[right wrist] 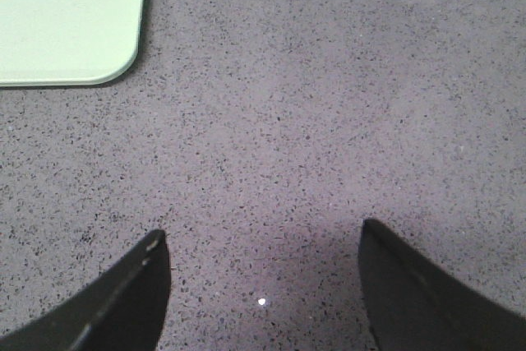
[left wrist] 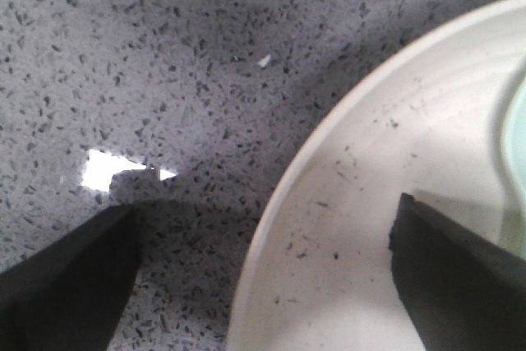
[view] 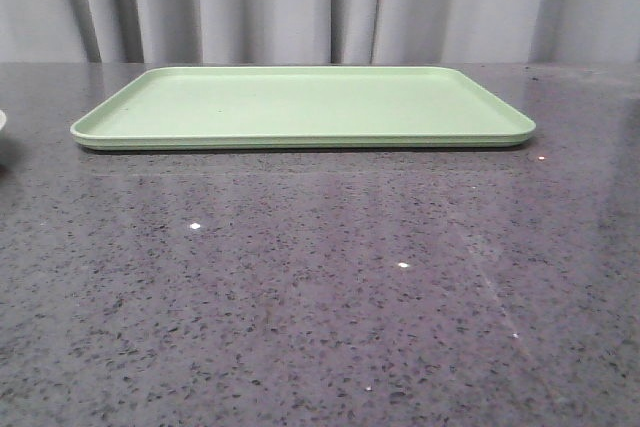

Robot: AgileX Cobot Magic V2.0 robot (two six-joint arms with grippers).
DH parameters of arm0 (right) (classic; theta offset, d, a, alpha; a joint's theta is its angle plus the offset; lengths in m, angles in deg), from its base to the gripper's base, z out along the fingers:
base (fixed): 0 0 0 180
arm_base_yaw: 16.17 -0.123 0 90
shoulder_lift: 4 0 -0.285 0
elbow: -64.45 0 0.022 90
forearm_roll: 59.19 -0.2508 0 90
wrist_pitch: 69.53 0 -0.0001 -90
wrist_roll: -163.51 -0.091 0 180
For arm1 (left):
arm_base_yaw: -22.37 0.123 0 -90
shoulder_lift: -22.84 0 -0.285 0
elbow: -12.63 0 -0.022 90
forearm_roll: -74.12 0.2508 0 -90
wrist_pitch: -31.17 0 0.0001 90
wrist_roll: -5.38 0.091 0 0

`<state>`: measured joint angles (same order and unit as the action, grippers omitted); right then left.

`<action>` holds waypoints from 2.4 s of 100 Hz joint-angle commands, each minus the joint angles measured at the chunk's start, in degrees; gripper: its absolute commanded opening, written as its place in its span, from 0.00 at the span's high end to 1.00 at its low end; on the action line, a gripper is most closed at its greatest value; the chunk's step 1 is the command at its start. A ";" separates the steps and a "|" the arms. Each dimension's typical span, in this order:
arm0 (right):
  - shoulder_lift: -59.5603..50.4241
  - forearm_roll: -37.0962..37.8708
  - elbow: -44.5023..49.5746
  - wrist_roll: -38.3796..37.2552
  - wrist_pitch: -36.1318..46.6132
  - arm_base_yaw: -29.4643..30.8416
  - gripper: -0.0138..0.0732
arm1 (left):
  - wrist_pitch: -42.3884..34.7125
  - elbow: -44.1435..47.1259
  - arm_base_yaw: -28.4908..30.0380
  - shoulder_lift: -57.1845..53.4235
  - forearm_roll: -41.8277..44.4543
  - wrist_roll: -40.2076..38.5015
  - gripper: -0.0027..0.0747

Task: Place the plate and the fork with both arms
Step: 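Grasp the white plate's rim with the left gripper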

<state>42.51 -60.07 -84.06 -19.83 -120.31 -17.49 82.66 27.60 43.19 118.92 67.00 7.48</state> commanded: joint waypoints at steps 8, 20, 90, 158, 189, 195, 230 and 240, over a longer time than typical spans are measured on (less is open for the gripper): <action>0.35 0.88 -2.06 0.25 3.19 0.27 0.27 | -1.67 -1.26 0.14 -0.51 -0.96 0.14 0.19; 0.35 0.88 -2.06 0.25 3.19 0.27 0.27 | -1.30 -1.26 0.14 -0.51 -1.04 0.14 0.20; 0.35 0.88 -2.06 0.25 3.24 0.27 0.27 | 0.54 -1.26 0.14 -0.51 -2.07 0.14 0.99; 0.35 0.88 -2.06 0.25 3.24 0.27 0.27 | 4.78 -1.59 6.55 -4.51 -18.23 15.06 0.98; 0.35 0.88 -2.06 0.25 3.24 0.27 0.27 | 8.66 -2.89 8.74 -4.51 -23.52 18.79 0.98; 0.35 0.88 -2.06 0.25 3.24 0.27 0.27 | 9.24 -3.70 8.74 -4.53 -23.97 18.92 0.98; 0.35 0.88 -2.06 0.25 3.41 0.27 0.27 | 14.89 -6.74 14.66 -4.89 -36.65 24.10 0.98; 0.35 0.88 -2.06 0.25 3.48 0.27 0.27 | 16.10 -6.74 15.19 -4.89 -39.84 25.19 0.98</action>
<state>42.51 -59.97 -84.09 -19.83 -120.34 -17.49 97.50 22.74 58.04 116.34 33.98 31.71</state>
